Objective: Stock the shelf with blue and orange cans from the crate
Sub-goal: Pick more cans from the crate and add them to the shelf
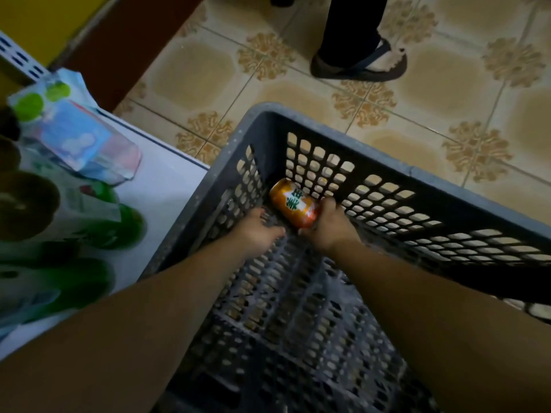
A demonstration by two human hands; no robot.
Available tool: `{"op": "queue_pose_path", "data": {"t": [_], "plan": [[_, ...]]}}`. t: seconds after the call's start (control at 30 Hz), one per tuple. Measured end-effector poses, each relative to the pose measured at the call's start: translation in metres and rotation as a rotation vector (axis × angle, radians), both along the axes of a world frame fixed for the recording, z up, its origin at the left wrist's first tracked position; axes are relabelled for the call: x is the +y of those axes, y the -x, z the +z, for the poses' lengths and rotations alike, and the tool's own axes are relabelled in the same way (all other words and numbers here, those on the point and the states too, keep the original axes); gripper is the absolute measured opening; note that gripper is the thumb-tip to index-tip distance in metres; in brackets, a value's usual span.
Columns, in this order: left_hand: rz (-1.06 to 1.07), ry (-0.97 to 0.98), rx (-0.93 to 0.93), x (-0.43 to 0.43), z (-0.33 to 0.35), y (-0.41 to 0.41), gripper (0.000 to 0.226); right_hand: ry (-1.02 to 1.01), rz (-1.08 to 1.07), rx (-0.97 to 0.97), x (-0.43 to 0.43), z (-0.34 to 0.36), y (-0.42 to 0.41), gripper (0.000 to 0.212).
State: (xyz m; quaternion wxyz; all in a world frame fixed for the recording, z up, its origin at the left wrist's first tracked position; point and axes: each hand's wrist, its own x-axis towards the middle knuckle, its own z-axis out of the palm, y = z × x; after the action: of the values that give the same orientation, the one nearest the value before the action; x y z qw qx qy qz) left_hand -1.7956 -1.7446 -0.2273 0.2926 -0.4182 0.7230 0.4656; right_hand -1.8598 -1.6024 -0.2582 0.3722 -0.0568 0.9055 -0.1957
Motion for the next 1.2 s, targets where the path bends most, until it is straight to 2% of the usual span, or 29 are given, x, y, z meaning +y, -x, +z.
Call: {"op": "queue_pose_path", "data": {"t": [0.07, 0.17, 0.3, 0.43, 0.5, 0.6, 0.77, 0.83, 0.93, 1.1, 1.2], "plan": [[0.034, -0.007, -0.008, 0.001, -0.001, -0.001, 0.066, 0.038, -0.060, -0.027, -0.003, -0.005, -0.005, 0.071], [0.116, -0.044, -0.004, 0.000, 0.005, -0.006, 0.063, 0.204, -0.297, -0.085, -0.004, 0.005, -0.012, 0.069], [0.254, -0.201, 0.010, 0.004, 0.038, -0.016, 0.060, 0.372, -0.472, -0.111, 0.007, 0.043, -0.032, 0.057], [0.392, -0.466, 0.132, 0.012, 0.097, -0.027, 0.066, 0.493, -0.430, -0.017, 0.019, 0.114, -0.063, 0.055], [0.470, -0.514, 0.227, 0.017, 0.135, -0.037, 0.064, 0.525, -0.371, 0.046, 0.023, 0.156, -0.082, 0.056], [0.507, -0.456, 0.385, 0.022, 0.197, -0.059, 0.055, 0.564, -0.294, 0.148, 0.023, 0.215, -0.110, 0.062], [0.432, -0.239, 0.637, 0.012, 0.309, -0.114, 0.052, 0.606, -0.057, 0.271, 0.014, 0.321, -0.155, 0.087], [0.395, -0.170, 0.733, 0.006, 0.358, -0.141, 0.047, 0.655, -0.002, 0.282, 0.006, 0.366, -0.173, 0.083], [0.311, -0.053, 0.866, -0.003, 0.431, -0.185, 0.053, 0.792, 0.079, 0.296, -0.009, 0.430, -0.201, 0.063], [0.222, 0.195, 1.002, -0.025, 0.530, -0.273, 0.067, 0.949, 0.251, 0.321, -0.040, 0.509, -0.265, 0.063], [0.252, 0.322, 1.064, -0.041, 0.570, -0.333, 0.066, 0.949, 0.390, 0.378, -0.064, 0.548, -0.308, 0.065]]}}
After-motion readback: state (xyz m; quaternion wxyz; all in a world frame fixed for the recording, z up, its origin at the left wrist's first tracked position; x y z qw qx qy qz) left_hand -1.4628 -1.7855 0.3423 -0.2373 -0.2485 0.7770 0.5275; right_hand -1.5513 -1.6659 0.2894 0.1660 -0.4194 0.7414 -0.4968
